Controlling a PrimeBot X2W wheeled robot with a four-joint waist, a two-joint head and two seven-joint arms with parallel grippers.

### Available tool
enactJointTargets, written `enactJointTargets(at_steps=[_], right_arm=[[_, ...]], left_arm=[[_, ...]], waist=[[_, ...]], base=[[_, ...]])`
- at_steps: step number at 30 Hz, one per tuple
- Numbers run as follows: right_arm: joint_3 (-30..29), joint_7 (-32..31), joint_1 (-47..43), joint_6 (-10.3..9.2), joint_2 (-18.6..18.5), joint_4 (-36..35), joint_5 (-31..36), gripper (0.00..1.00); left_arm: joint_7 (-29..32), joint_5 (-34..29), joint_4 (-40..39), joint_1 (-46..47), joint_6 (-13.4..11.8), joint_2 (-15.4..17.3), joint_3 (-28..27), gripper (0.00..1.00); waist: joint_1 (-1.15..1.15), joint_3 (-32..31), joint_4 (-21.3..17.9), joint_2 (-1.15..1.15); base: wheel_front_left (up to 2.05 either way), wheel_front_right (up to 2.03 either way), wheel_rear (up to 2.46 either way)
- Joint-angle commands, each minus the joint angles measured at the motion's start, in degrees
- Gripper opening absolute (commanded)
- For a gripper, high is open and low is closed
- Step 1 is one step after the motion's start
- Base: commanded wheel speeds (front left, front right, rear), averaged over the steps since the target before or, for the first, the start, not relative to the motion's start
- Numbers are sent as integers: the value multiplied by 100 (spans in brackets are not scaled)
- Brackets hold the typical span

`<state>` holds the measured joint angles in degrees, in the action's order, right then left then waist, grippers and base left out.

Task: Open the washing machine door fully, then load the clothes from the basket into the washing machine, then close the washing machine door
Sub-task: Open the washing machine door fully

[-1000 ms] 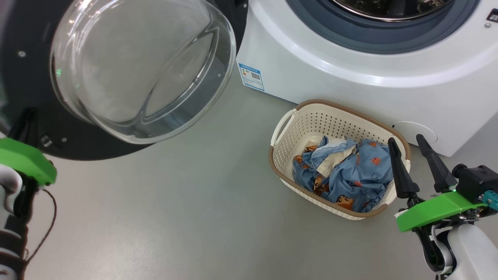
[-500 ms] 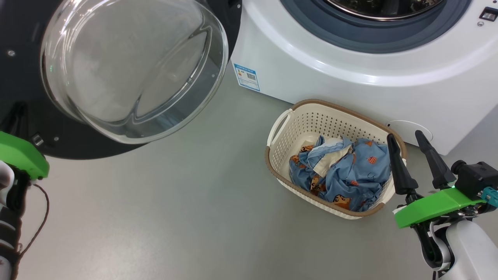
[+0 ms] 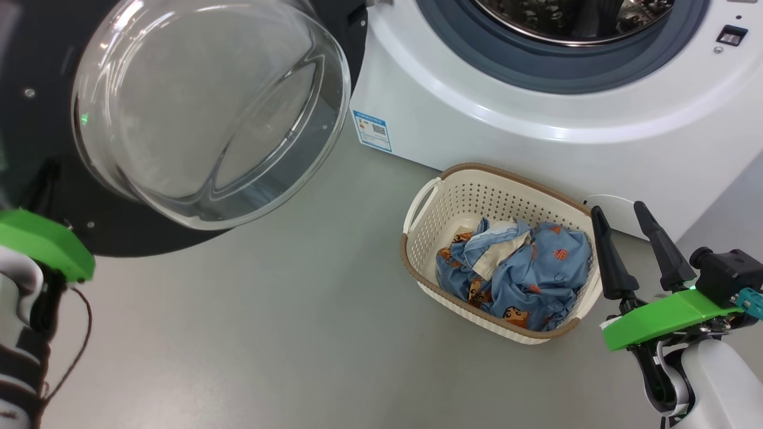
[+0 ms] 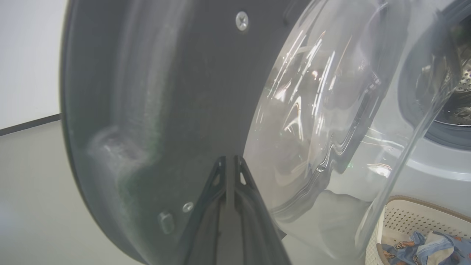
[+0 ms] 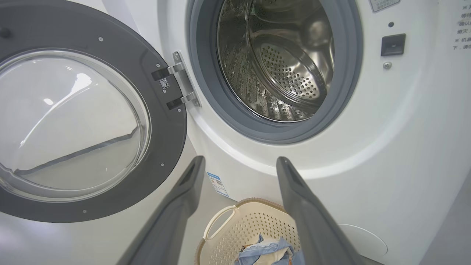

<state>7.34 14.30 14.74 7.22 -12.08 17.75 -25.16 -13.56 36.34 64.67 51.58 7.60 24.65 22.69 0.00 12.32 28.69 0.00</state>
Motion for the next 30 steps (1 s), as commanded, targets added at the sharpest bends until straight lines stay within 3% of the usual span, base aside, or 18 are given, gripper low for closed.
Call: enactJointTargets(at_steps=[1,11,12,13,14,15,30], right_arm=[[139,70,-6,26,14,-170,-37,100],[94,70,-171,26,30,-300,-70,100],[89,70,-181,26,30,-313,-74,100],[82,70,-193,26,28,-324,-75,100],[82,70,-205,26,24,-332,-76,100],[85,70,-217,26,20,-340,-80,100],[199,70,-437,26,-102,-525,-51,100]], left_arm=[[-67,94,-211,-96,-12,445,-60,0],[-134,467,-1030,-725,-12,647,77,0],[-137,482,-1139,-790,-12,671,63,9],[-139,503,-1268,-847,-12,685,20,34],[-140,507,-1405,-907,-12,694,-35,63],[-141,486,-1549,-975,-12,699,-87,100],[-143,172,-3572,-2412,-471,450,-652,100]], waist=[[0,-46,-53,0],[0,-205,-274,0],[0,-220,-305,0],[0,-232,-332,0],[0,-248,-359,0],[0,-265,-386,0],[0,-657,-1135,0]], base=[[0,0,0],[0,0,0],[0,0,0],[0,0,0],[0,0,0],[0,0,0],[0,0,0]])
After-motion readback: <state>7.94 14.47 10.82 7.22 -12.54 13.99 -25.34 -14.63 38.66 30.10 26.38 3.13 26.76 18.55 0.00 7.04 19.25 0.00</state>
